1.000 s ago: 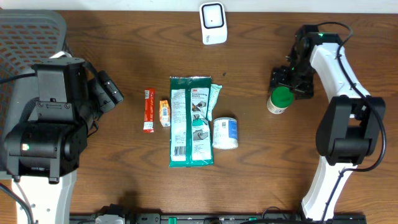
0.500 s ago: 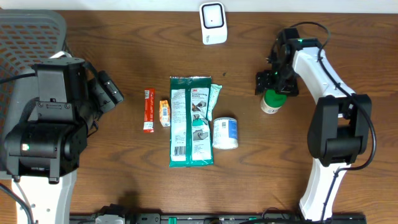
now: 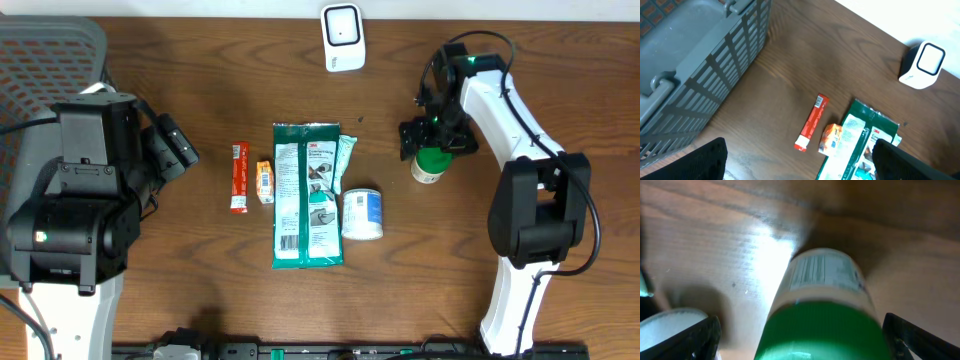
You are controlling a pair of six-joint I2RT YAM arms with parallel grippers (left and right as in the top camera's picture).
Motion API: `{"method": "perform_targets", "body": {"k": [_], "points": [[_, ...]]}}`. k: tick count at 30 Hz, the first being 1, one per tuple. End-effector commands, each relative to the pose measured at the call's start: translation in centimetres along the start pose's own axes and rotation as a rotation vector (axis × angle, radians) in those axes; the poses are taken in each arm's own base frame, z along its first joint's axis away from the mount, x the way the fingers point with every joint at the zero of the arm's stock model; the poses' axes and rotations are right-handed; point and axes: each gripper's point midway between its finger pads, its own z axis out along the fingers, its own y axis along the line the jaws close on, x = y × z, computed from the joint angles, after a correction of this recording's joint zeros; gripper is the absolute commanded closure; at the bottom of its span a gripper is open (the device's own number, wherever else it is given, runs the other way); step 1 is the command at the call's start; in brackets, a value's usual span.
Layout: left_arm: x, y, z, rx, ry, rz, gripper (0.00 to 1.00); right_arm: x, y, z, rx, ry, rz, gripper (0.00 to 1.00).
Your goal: Scan the item barcode
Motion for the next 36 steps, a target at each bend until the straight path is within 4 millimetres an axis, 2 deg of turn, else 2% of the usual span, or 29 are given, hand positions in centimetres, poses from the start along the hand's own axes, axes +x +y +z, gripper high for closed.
{"method": "perform_targets", "body": {"k": [1, 5, 17, 20, 22, 27, 36], "points": [[-0.4, 0.2, -0.3, -0.008, -0.015, 0.005, 0.1, 0.3, 0.3, -0.7, 0.007, 0.018, -0.003, 0.01], [-0.4, 0.2, -0.3, -0.008, -0.015, 0.005, 0.1, 0.7, 0.2, -0.2, 0.008, 0.038, 0.003, 0.01], [-0.4, 0.2, -0.3, -0.008, -0.015, 0.005, 0.1, 0.0, 0.2, 0.3, 0.007, 0.007, 0.061, 0.01], [-0.4, 0.2, -0.3, -0.008, -0.015, 0.005, 0.1, 0.0, 0.2, 0.3, 0.007, 0.008, 0.086, 0.22], [-0.4, 0.2, -0.3, -0.008, -0.015, 0.005, 0.1, 0.0, 0.2, 0.3, 0.007, 0.008, 0.087, 0.27], [-0.4, 0.2, -0.3, -0.008, -0.015, 0.005, 0.1, 0.2, 0.2, 0.3, 0.008, 0.016, 0.089, 0.17], [-0.4, 0.2, -0.3, -0.008, -0.015, 0.005, 0.1, 1.4, 0.2, 0.3, 0.01, 0.061, 0.135, 0.08]]}}
